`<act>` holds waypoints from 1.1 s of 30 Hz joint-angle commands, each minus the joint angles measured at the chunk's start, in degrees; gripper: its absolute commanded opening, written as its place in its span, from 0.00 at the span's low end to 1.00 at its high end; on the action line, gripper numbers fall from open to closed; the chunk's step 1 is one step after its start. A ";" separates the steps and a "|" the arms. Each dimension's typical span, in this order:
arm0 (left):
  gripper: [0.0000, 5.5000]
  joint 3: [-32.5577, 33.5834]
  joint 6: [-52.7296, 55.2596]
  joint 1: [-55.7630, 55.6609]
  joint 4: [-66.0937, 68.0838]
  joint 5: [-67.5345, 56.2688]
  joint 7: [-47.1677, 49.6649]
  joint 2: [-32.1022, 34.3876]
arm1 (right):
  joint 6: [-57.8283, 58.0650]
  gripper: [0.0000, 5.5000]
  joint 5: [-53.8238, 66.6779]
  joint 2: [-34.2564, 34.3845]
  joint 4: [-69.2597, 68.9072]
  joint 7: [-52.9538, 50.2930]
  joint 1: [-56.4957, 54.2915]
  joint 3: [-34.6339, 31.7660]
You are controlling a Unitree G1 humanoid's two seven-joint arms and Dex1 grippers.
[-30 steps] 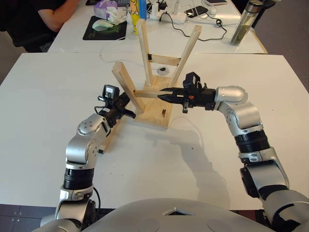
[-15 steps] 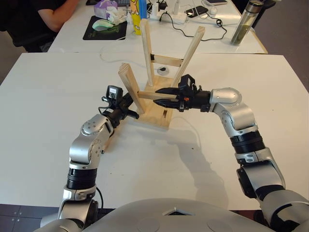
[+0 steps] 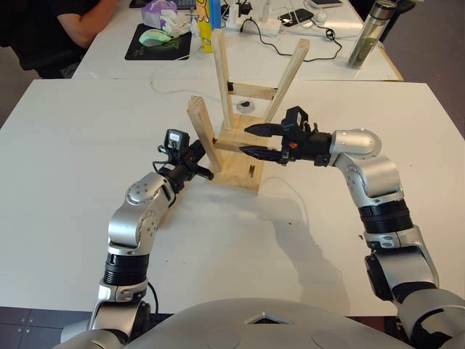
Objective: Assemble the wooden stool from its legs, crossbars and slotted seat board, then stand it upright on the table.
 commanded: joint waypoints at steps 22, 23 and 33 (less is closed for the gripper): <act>0.00 0.74 -0.67 0.56 -0.53 0.35 0.38 -0.11 | -5.28 0.42 -5.83 -7.63 2.46 -2.02 12.38 -1.61; 0.00 1.05 -1.21 0.16 -0.09 0.79 0.10 0.61 | -4.45 0.42 -4.71 -6.60 1.14 -2.71 12.76 -2.03; 0.00 5.65 -11.73 -2.59 6.81 2.69 -10.46 13.08 | -4.98 0.42 -5.61 5.40 -6.74 -16.97 21.55 0.87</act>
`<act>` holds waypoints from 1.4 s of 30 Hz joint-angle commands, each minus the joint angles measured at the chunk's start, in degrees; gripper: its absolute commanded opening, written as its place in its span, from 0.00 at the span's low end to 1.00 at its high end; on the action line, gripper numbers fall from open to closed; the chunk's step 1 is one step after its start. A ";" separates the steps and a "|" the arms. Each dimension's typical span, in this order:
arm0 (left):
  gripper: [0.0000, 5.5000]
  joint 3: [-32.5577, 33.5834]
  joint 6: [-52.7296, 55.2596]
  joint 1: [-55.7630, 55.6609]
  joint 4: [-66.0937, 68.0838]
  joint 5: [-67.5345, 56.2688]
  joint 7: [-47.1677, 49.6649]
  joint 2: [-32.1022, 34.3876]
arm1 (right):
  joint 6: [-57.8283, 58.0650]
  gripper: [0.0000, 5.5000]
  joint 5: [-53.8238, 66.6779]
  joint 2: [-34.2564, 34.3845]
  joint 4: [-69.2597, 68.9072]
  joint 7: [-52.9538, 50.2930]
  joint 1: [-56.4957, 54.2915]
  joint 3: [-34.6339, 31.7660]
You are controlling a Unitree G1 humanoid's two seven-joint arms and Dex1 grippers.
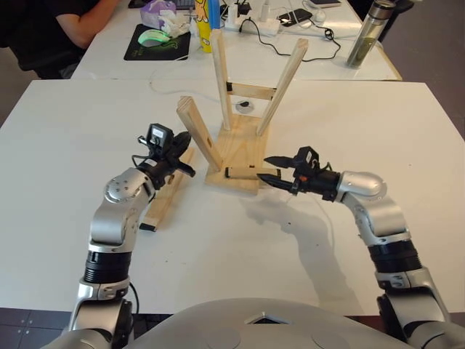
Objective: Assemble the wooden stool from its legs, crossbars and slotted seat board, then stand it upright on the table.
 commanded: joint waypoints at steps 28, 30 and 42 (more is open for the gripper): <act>0.56 -4.97 -18.24 -1.56 12.33 0.46 -31.90 14.19 | -12.96 0.42 -3.14 18.30 8.46 -17.47 1.37 1.86; 0.56 -5.47 -17.57 0.93 11.15 0.99 -31.44 14.63 | -8.48 0.42 0.56 16.80 1.55 -15.32 1.21 1.46; 0.56 -7.77 -9.43 8.06 -0.76 0.50 -25.49 11.60 | -17.04 0.42 -20.32 -5.18 -8.94 -17.03 11.45 3.07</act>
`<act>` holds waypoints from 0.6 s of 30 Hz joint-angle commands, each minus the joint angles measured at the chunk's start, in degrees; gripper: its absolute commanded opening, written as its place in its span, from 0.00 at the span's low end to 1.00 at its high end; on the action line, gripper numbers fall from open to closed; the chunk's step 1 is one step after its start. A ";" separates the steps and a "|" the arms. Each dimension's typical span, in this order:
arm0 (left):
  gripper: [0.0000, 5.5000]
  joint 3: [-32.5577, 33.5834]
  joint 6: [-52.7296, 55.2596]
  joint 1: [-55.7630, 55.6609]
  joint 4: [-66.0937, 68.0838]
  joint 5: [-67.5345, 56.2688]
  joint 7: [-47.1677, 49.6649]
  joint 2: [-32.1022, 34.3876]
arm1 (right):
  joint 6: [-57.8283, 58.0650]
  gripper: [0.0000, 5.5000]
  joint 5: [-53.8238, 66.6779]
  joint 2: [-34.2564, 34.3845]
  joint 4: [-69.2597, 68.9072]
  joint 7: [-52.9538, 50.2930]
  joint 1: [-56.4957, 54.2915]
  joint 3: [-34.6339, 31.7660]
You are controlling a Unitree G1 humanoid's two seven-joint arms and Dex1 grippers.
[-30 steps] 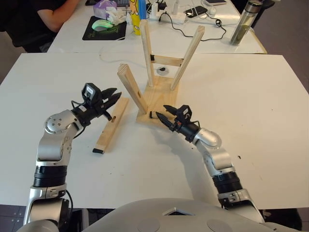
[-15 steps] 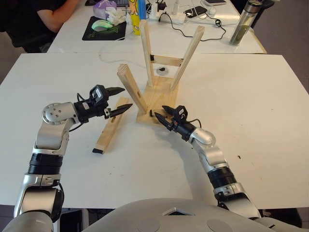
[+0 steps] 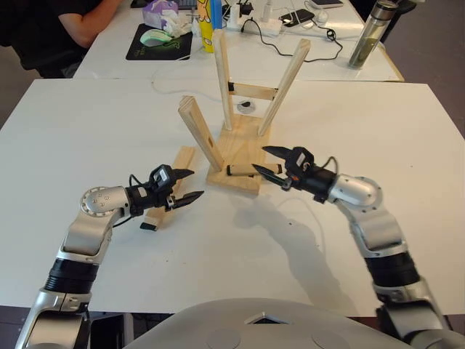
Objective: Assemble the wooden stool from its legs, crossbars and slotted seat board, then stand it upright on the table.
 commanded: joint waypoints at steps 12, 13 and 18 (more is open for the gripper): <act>0.56 -1.49 5.84 2.41 -7.11 -1.85 3.51 -2.02 | -18.60 0.42 -40.12 5.58 6.46 -37.51 15.81 6.13; 0.56 -1.55 5.97 2.40 -7.17 -1.91 3.52 -2.00 | -17.92 0.42 -41.61 6.32 6.88 -38.39 15.35 6.94; 0.56 -2.52 6.47 0.65 -6.65 -2.14 2.65 -1.86 | -13.40 0.42 -47.26 9.19 7.68 -41.47 13.68 8.48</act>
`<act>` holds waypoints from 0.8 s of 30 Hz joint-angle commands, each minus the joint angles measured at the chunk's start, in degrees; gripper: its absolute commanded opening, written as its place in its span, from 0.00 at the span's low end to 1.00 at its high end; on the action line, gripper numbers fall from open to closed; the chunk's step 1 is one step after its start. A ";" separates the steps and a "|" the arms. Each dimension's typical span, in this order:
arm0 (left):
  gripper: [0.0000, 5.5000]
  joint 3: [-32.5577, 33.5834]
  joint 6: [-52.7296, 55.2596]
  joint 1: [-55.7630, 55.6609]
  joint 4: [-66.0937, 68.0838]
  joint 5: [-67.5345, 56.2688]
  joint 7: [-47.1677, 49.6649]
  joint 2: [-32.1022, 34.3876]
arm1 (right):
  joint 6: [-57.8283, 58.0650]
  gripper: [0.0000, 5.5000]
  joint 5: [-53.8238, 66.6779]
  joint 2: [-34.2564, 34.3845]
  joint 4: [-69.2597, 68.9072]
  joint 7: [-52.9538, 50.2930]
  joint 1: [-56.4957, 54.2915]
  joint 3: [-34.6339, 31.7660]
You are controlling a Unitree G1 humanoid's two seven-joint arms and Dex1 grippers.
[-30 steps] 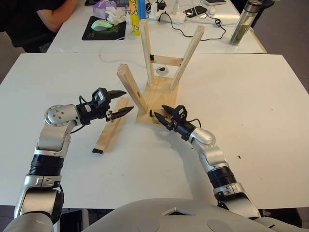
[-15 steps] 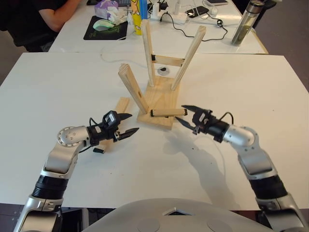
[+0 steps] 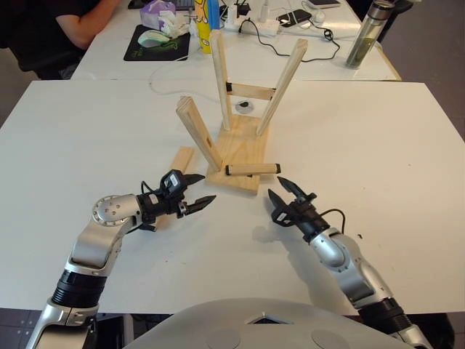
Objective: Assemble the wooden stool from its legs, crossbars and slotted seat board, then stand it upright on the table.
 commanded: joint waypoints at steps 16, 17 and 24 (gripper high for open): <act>0.56 -1.98 1.61 -3.41 -0.15 -0.85 0.11 -0.91 | 10.59 0.42 -6.85 4.27 9.01 -2.62 -9.88 3.52; 0.56 -2.01 1.62 -3.50 -0.09 -0.88 0.06 -0.92 | 10.55 0.42 -6.46 4.29 9.44 -2.22 -10.12 3.79; 0.56 -2.26 1.70 -3.35 -0.03 -0.79 0.55 -1.24 | 11.03 0.42 -6.12 4.12 10.71 -2.40 -11.78 4.21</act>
